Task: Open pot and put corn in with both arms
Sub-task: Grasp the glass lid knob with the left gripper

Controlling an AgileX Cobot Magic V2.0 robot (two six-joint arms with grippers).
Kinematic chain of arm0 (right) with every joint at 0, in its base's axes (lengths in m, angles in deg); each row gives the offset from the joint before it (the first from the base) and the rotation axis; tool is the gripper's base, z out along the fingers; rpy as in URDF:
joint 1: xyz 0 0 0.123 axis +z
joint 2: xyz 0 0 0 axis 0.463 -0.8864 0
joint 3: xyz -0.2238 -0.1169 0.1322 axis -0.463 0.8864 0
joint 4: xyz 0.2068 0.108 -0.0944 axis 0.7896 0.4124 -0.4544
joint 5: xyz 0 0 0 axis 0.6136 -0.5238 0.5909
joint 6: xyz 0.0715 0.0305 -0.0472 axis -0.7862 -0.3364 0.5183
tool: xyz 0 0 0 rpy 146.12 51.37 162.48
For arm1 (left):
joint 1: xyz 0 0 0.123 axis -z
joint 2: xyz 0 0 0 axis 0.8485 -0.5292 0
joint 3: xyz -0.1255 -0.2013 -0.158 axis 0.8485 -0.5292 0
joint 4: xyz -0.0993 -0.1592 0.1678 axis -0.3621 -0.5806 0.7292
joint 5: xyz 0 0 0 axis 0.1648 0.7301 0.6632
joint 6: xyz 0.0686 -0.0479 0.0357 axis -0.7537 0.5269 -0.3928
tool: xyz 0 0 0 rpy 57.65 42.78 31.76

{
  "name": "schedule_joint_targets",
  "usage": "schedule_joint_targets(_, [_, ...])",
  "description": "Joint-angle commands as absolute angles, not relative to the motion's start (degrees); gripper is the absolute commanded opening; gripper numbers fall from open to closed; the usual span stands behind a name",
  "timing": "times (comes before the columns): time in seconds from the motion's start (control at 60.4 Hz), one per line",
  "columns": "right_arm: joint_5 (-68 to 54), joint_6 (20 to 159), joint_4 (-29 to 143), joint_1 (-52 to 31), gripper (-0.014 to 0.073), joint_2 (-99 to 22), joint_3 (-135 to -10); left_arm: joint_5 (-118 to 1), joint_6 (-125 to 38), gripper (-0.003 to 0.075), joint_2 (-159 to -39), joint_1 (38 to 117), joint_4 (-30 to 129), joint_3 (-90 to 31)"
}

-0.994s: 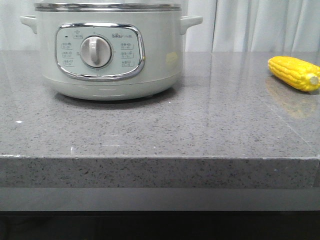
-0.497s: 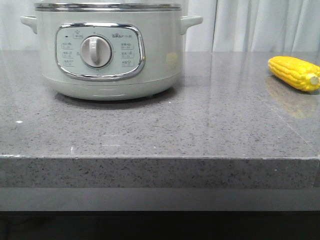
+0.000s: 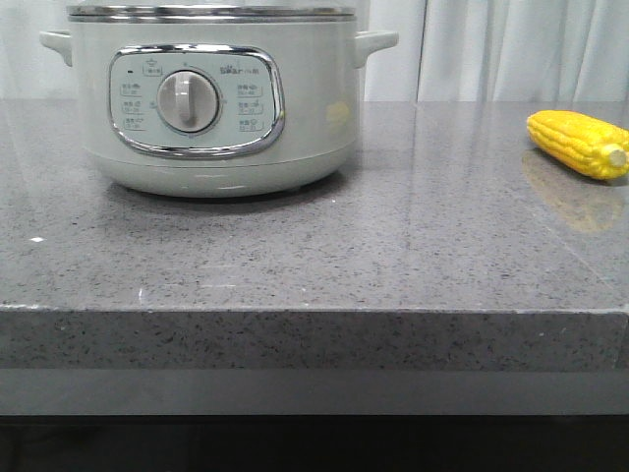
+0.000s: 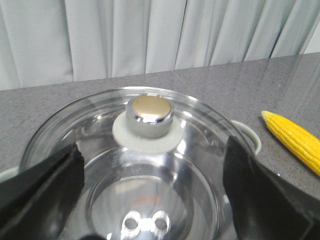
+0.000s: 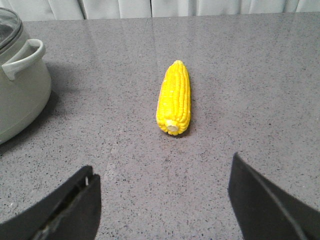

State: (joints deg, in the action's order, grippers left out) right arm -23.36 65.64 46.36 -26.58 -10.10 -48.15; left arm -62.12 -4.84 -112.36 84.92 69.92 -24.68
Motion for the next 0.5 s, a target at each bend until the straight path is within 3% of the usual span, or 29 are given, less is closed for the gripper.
schedule_joint_targets(0.0, [-19.6,66.3,46.3,-26.9,0.0552,-10.7,-50.3,-67.5,-4.5,0.0564,-114.9,85.5,69.4,-19.4])
schedule_joint_targets(0.48, [-19.4,66.3,46.3,-26.9,0.0552,-10.7,-50.3,-66.8,-4.4,0.0564,-131.9,85.3,69.4,-4.2])
